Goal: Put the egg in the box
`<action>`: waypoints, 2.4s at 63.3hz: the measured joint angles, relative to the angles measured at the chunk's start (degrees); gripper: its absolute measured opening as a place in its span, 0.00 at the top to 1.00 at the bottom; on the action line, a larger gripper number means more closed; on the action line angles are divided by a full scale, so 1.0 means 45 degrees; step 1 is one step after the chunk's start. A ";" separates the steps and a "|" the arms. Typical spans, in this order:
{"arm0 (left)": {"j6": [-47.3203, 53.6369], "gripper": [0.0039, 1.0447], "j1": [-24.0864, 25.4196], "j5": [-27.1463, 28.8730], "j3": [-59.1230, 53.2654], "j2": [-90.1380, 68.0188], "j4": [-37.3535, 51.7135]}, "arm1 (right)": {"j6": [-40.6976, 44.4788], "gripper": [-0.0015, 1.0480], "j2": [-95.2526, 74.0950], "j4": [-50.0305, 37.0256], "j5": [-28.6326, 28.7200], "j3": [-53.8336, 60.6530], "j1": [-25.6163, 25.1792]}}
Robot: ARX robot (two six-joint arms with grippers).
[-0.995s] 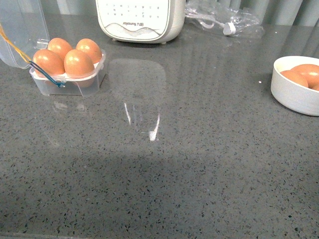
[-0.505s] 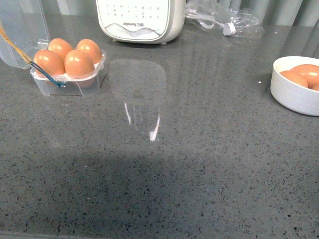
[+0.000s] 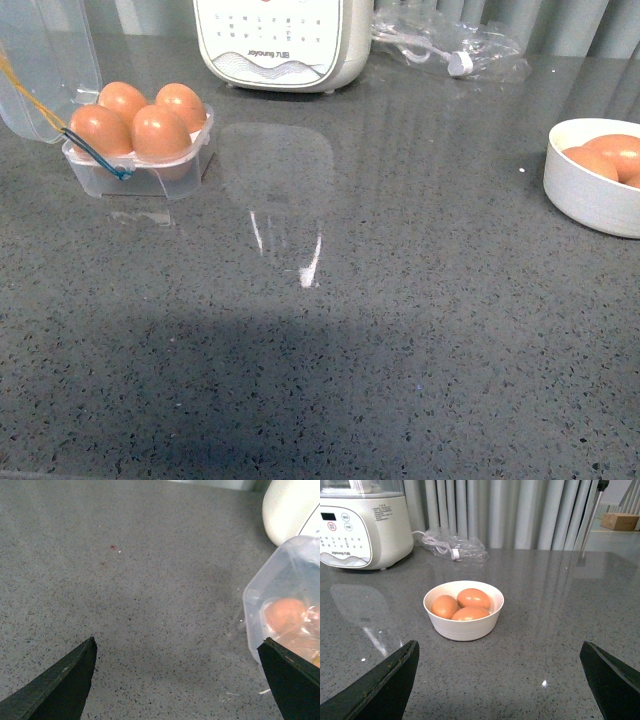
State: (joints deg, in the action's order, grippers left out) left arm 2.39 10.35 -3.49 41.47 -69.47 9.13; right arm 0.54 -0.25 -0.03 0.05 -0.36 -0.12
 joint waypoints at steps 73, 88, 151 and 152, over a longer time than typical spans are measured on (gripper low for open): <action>-0.0631 0.06 -0.5591 0.0685 -0.0831 0.3317 -0.0797 | 0.0000 0.07 0.0000 0.0000 0.0000 0.0000 0.0000; -0.1311 0.06 -0.5872 0.1962 -0.3288 0.8131 -0.3259 | 0.0000 0.07 0.0000 0.0000 0.0000 0.0000 0.0000; -0.0622 0.97 -0.2317 0.0821 -0.8471 1.4751 -0.2181 | 0.0000 0.07 0.0000 0.0000 0.0000 0.0000 0.0010; -0.0622 0.97 -0.2317 0.0821 -0.8500 1.4775 -0.2181 | 0.0000 0.07 0.0000 0.0000 -0.0005 0.0000 0.0010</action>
State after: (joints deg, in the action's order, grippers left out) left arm -0.40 -0.08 0.21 3.22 -2.98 -0.69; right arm 0.54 -0.25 -0.03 0.03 -0.36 -0.08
